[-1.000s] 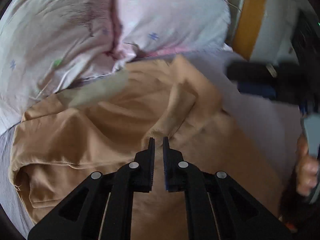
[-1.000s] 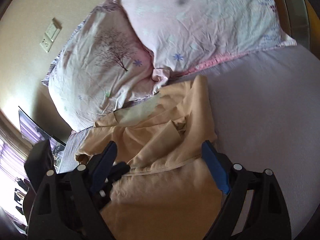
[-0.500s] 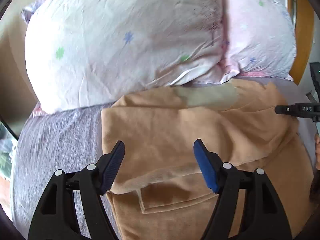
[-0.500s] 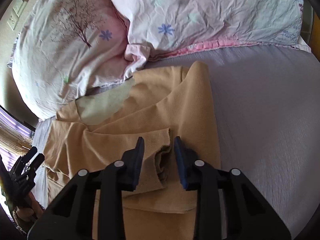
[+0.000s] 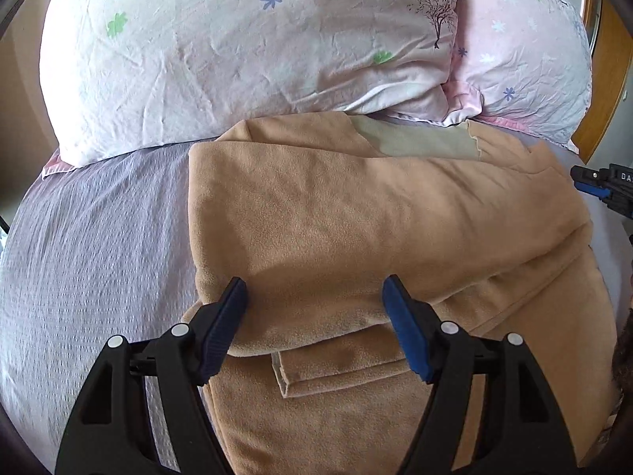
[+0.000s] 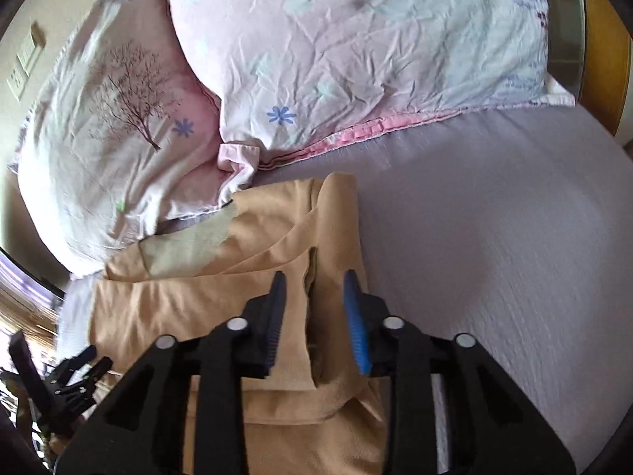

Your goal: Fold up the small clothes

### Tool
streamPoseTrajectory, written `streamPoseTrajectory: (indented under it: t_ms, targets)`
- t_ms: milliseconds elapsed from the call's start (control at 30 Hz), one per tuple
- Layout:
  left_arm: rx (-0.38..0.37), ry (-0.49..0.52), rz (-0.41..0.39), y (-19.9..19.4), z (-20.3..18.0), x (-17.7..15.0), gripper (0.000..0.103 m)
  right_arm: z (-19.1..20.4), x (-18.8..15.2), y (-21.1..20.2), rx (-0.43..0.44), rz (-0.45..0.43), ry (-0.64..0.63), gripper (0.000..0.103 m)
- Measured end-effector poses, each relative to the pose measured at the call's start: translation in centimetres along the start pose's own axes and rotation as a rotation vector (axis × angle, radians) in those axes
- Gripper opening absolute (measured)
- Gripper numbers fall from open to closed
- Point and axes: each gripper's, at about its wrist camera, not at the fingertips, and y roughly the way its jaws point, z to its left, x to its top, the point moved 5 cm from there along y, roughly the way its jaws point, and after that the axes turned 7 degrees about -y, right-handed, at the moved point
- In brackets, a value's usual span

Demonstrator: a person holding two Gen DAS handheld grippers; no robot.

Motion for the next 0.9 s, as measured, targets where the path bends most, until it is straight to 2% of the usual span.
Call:
streamPoseTrajectory:
  t_ms: [33,100,133,233,267,367,467,533,567,600,633,667,733,833,900]
  targets:
    - [-0.001,-0.001,-0.001,-0.1,0.1,-0.1,0.073,-0.3,-0.4,-0.2,0.032,0.007,0.013,0.034]
    - [-0.002,0.0,-0.001,-0.1,0.0,0.0,0.074,-0.5,-1.6,-0.7,0.092,0.023,0.031,0.024]
    - [-0.001,0.002,-0.002,0.0,-0.1,0.0,0.075,-0.4,-2.2,-0.8,0.098,0.029,0.029,0.022]
    - [0.008,0.004,-0.008,0.1,-0.2,-0.1,0.077,0.4,-3.3,-0.1,0.064,0.053,-0.018,0.019]
    - [0.012,0.004,-0.011,0.1,-0.3,-0.1,0.077,0.7,-3.5,0.2,0.041,0.06,-0.039,0.003]
    - [0.0,-0.008,-0.011,-0.2,-0.1,-0.3,0.077,0.3,-4.0,-0.1,-0.054,0.025,-0.068,0.001]
    - [-0.046,-0.06,-0.039,-2.6,0.8,-0.9,0.075,-0.6,-4.2,-0.8,-0.034,0.022,-0.027,0.002]
    - [-0.1,-0.076,-0.065,-5.4,1.4,-2.0,0.075,0.1,-5.0,-2.8,0.005,-0.01,-0.071,0.008]
    - [-0.134,-0.076,-0.079,-7.2,1.7,-2.9,0.077,0.4,-5.5,-4.1,0.033,-0.03,-0.096,0.019]
    - [-0.162,-0.073,-0.092,-8.8,2.0,-3.9,0.081,0.9,-6.3,-5.9,0.086,-0.054,-0.126,0.05]
    - [-0.185,-0.067,-0.11,-10.7,2.2,-5.1,0.094,1.3,-7.2,-7.5,0.137,-0.079,-0.152,0.065]
    - [-0.209,-0.053,-0.138,-12.8,2.5,-6.6,0.101,1.8,-8.3,-9.3,0.19,-0.105,-0.187,0.08]
    - [-0.256,-0.028,-0.176,-16.2,3.5,-9.6,0.102,2.1,-11.4,-12.6,0.302,-0.123,-0.261,0.082]
    - [-0.376,-0.048,-0.158,-19.5,5.3,-14.8,0.102,1.2,-17.0,-16.5,0.474,-0.081,-0.29,0.088]
    - [-0.407,-0.07,-0.129,-20.4,6.3,-18.3,0.102,0.1,-20.8,-18.5,0.515,-0.05,-0.306,0.089]
